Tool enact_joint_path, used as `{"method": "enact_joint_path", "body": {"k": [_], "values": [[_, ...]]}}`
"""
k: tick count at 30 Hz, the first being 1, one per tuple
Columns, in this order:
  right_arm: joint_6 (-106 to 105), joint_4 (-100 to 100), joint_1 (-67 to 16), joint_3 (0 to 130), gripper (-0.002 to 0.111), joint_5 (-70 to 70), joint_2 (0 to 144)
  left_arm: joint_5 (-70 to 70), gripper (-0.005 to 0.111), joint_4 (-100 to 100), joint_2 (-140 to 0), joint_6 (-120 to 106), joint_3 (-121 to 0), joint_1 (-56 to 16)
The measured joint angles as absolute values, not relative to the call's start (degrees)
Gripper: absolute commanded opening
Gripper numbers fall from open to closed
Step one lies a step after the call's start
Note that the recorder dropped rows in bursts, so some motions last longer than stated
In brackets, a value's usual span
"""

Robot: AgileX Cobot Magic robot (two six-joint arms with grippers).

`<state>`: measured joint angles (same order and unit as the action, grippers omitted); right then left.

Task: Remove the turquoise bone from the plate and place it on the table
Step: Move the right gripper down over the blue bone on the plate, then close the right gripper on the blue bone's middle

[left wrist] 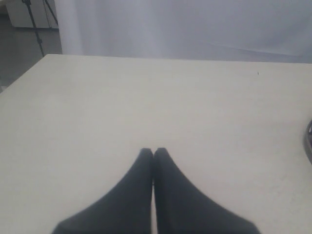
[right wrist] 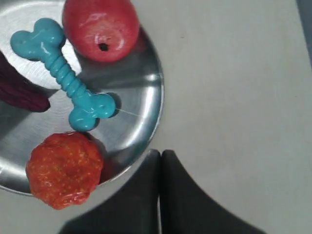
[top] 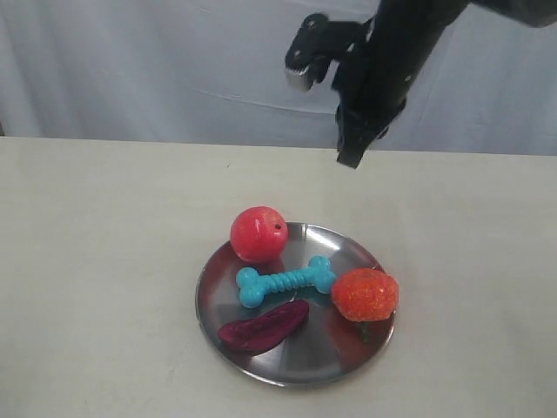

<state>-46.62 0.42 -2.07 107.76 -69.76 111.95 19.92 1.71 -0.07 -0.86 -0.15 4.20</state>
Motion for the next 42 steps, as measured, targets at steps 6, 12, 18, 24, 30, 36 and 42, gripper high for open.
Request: {"method": "enact_joint_path", "body": {"k": [6,12,18,24,30,36,42], "values": [[-49.5,2.3,-10.8,107.1,0.000,-69.8,118.6,19.9,0.000,1.7,-0.1,-0.9,-0.1,4.2],[-49.3,0.0,-12.9,107.1,0.038,-69.8,124.7,19.9,0.000,1.7,-0.1,-0.9,-0.1,4.2],[-49.2,-2.1,-13.0,107.1,0.038,-69.8,126.6,19.9,0.000,1.7,-0.1,-0.9,-0.1,4.2],[-48.0,-2.1,-13.0,107.1,0.038,-69.8,127.7,19.9,0.000,1.7,-0.1,-0.9,-0.1,4.2],[-47.7,-1.1,-13.0,107.1,0.038,-69.8,128.8,19.9,0.000,1.7,-0.1,-0.9,-0.1,4.2],[-47.6,1.4,-13.0,107.1,0.038,-69.8,130.7,19.9,0.000,1.7,-0.1,-0.9,-0.1,4.2],[-47.6,1.8,-13.0,107.1,0.038,-69.8,132.3,19.9,0.000,1.7,-0.1,-0.9,-0.1,4.2]]}}
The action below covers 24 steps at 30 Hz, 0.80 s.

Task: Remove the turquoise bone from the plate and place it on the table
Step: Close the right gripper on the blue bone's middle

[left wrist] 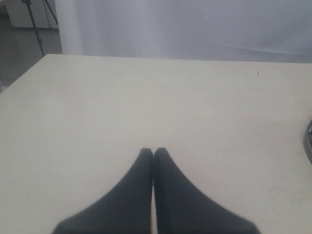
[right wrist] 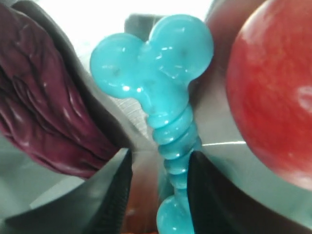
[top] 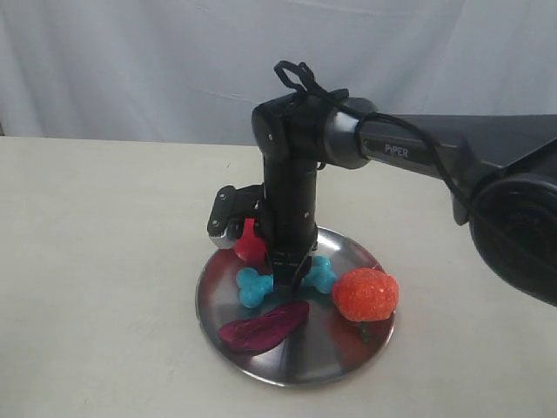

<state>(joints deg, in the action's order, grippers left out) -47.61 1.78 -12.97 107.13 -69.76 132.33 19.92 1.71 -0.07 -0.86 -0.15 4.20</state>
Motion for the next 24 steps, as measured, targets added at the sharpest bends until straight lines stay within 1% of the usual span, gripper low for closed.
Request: {"method": "enact_joint_path", "body": {"k": [24], "values": [[-46.9,2.8,-13.1,107.2,0.038,-69.9,133.0,19.9,0.000,1.7,-0.1,-0.9,-0.1,4.2]]}}
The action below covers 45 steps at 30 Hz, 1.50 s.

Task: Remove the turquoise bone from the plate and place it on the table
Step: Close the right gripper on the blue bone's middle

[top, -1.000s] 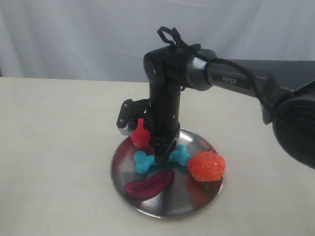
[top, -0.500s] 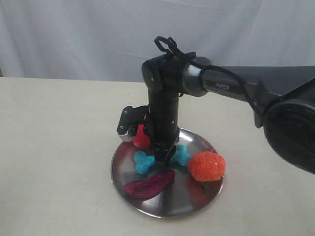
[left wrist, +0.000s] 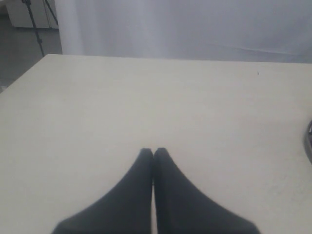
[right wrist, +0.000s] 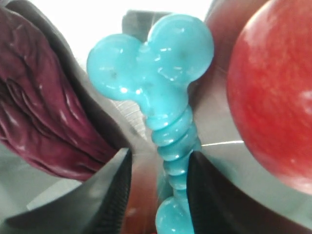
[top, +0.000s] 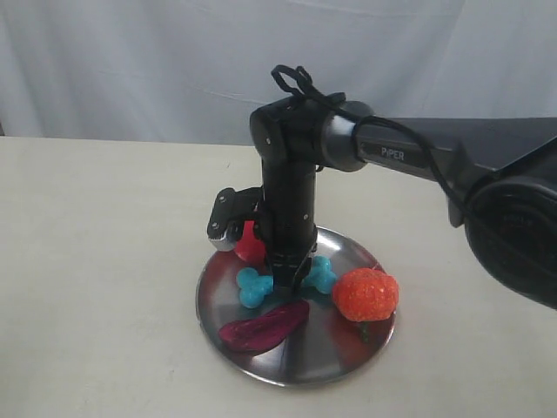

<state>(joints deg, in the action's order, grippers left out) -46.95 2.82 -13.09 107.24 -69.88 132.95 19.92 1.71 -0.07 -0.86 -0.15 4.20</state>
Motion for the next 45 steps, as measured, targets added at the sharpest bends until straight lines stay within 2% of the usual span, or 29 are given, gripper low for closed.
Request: {"method": "enact_joint_path", "body": {"k": [37,45], "values": [[-42.9,6.9,-13.2,107.2,0.038,-67.8,133.0,19.9,0.000,1.7,-0.1,-0.9,-0.1,4.2],[-42.9,6.4,-13.2,107.2,0.050,-68.4,133.5,19.9,0.000,1.7,-0.1,-0.9,-0.1,4.2]]}}
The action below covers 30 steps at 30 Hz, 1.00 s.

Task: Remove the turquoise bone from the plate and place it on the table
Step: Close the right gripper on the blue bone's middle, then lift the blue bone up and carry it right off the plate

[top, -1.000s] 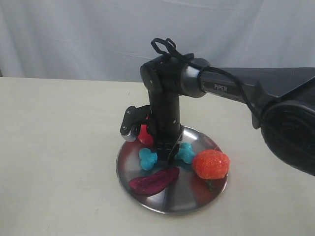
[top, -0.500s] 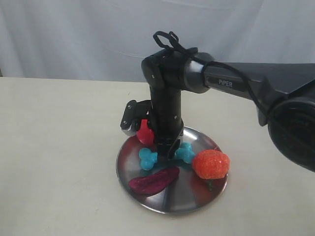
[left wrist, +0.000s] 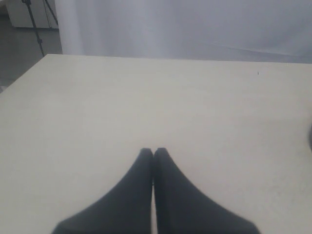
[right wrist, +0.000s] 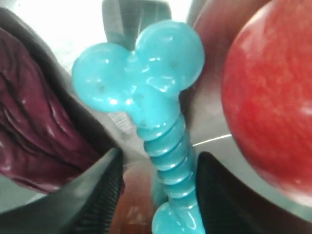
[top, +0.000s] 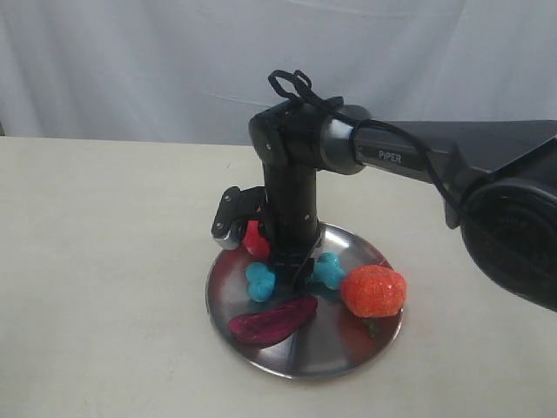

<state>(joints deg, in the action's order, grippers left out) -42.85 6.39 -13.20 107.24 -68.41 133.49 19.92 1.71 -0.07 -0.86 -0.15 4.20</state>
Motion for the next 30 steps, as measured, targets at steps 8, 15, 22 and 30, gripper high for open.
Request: {"method": "enact_joint_path", "body": {"k": [8,15,22,30], "values": [[-42.9,6.3,-13.2,107.2,0.051,-66.1,133.9,19.9,0.000,1.7,-0.1,-0.9,-0.1,4.2],[-42.6,6.3,-13.2,107.2,0.040,-65.2,133.9,19.9,0.000,1.7,-0.1,-0.9,-0.1,4.2],[-42.2,6.2,-13.2,107.2,0.000,-64.7,133.9,19.9,0.000,1.7,-0.1,-0.9,-0.1,4.2],[-41.6,6.3,-13.2,107.2,0.000,-66.5,133.9,19.9,0.000,1.7,-0.1,-0.9,-0.1,4.2]]}}
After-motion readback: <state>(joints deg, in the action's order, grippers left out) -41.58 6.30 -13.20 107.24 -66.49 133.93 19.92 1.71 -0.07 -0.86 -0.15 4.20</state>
